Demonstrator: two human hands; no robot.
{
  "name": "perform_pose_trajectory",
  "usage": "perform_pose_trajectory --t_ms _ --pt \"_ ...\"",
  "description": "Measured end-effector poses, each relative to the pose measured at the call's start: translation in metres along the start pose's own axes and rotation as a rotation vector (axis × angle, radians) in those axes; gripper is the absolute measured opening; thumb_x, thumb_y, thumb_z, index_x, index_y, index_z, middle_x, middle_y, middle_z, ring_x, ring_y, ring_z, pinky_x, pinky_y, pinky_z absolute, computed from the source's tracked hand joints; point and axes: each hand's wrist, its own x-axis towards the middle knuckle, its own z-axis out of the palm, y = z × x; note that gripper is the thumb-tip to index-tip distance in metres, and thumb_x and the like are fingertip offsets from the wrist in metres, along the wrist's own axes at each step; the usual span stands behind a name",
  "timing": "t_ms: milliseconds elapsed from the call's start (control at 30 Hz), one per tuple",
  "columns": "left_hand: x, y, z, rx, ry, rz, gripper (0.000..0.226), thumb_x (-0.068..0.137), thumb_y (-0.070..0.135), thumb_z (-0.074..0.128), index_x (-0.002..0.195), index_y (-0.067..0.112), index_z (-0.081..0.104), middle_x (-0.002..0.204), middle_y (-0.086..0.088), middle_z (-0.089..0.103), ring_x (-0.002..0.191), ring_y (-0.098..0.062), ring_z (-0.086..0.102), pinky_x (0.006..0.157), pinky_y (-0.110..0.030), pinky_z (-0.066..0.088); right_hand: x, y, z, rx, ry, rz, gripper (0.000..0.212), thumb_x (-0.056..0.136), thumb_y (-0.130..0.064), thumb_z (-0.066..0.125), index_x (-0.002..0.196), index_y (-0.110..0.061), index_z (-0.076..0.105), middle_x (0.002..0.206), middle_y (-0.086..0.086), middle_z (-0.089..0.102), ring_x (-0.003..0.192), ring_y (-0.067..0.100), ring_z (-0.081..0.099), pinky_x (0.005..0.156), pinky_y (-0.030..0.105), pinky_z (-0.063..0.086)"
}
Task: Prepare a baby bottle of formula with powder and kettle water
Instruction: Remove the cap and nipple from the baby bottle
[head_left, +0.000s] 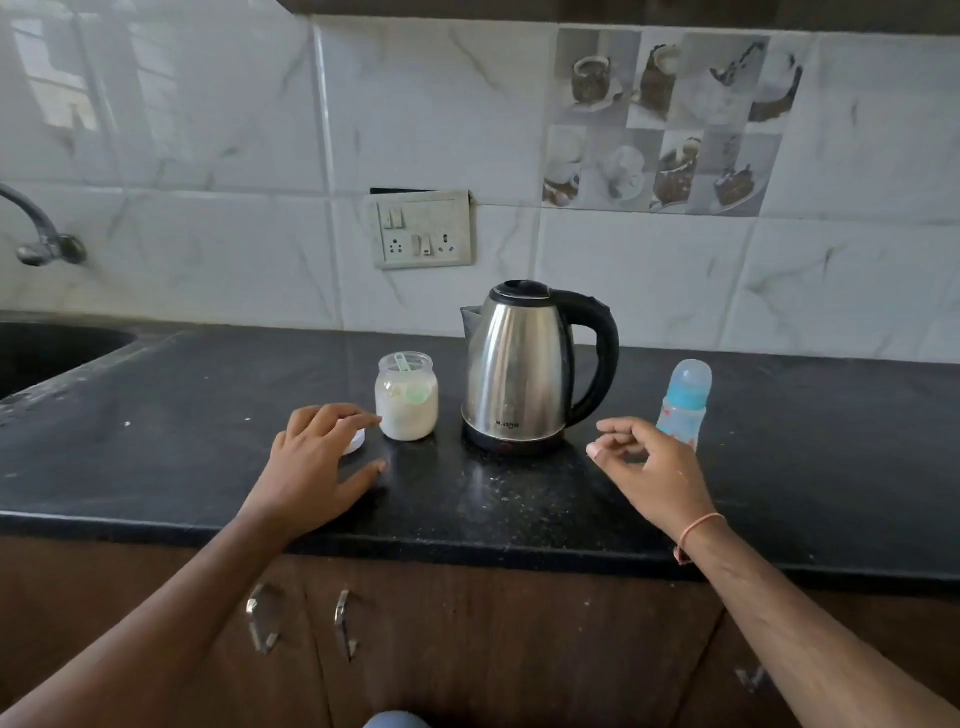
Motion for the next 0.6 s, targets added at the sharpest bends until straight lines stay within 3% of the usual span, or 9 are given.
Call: perform_pose_trajectory --t_ms 67,133,200,267,433,500,600 --pt "0.0 0.012 0.002 -0.031 -0.028 0.116 0.057 0.097 0.064 0.066 0.148 0.039 0.06 0.148 0.014 0.057 0.141 -0.016 0.04 0.117 -0.042 0.041 0.0 0.007 -0.013 -0.039 0.137 0.001 0.018 0.093 -0.028 0.085 0.109 -0.026 0.076 0.091 -0.014 0.075 0.093 0.003 0.07 0.078 0.007 0.05" --pt "0.002 0.03 0.005 -0.086 -0.062 0.196 0.056 0.096 0.069 0.058 0.143 0.04 0.064 0.138 0.019 0.062 0.133 -0.009 0.047 0.112 -0.032 0.042 0.002 0.013 -0.021 -0.077 0.277 0.004 0.02 0.092 -0.031 0.086 0.106 -0.024 0.074 0.091 -0.009 0.07 0.09 0.011 0.068 0.078 0.02 0.054" --pt "0.006 0.05 0.012 -0.131 -0.105 0.259 0.049 0.099 0.063 0.063 0.142 0.041 0.064 0.132 0.022 0.064 0.127 -0.005 0.051 0.108 -0.03 0.045 0.006 0.019 -0.026 -0.113 0.406 0.016 0.031 0.088 -0.032 0.09 0.107 -0.019 0.07 0.098 -0.003 0.064 0.089 0.017 0.063 0.075 0.026 0.052" --pt "0.012 0.071 0.022 -0.168 -0.134 0.311 0.045 0.101 0.054 0.068 0.144 0.041 0.062 0.128 0.024 0.064 0.122 0.0 0.053 0.106 -0.026 0.045 0.01 0.021 -0.029 -0.149 0.483 0.05 0.049 0.082 -0.035 0.095 0.116 -0.015 0.066 0.112 0.001 0.061 0.102 0.023 0.061 0.077 0.027 0.047" --pt "0.029 0.114 0.043 -0.255 -0.219 0.339 0.046 0.102 0.057 0.064 0.145 0.044 0.059 0.119 0.03 0.064 0.12 0.003 0.054 0.105 -0.019 0.045 0.017 0.021 -0.031 -0.097 0.437 0.192 0.087 0.08 -0.032 0.097 0.15 -0.015 0.048 0.15 0.009 0.05 0.135 0.025 0.051 0.101 0.033 0.047" --pt "0.035 0.121 0.049 -0.285 -0.244 0.32 0.046 0.102 0.057 0.065 0.146 0.044 0.059 0.117 0.029 0.064 0.12 0.005 0.055 0.105 -0.022 0.049 0.02 0.023 -0.031 -0.018 0.378 0.259 0.094 0.083 -0.032 0.095 0.158 -0.019 0.04 0.155 0.007 0.049 0.138 0.026 0.054 0.109 0.042 0.052" --pt "0.04 0.123 0.054 -0.332 -0.248 0.29 0.045 0.101 0.056 0.067 0.144 0.041 0.061 0.112 0.027 0.067 0.113 0.003 0.06 0.1 -0.029 0.056 0.024 0.024 -0.032 0.025 0.292 0.324 0.087 0.089 -0.032 0.089 0.158 -0.021 0.037 0.148 0.004 0.055 0.134 0.028 0.06 0.109 0.05 0.054"
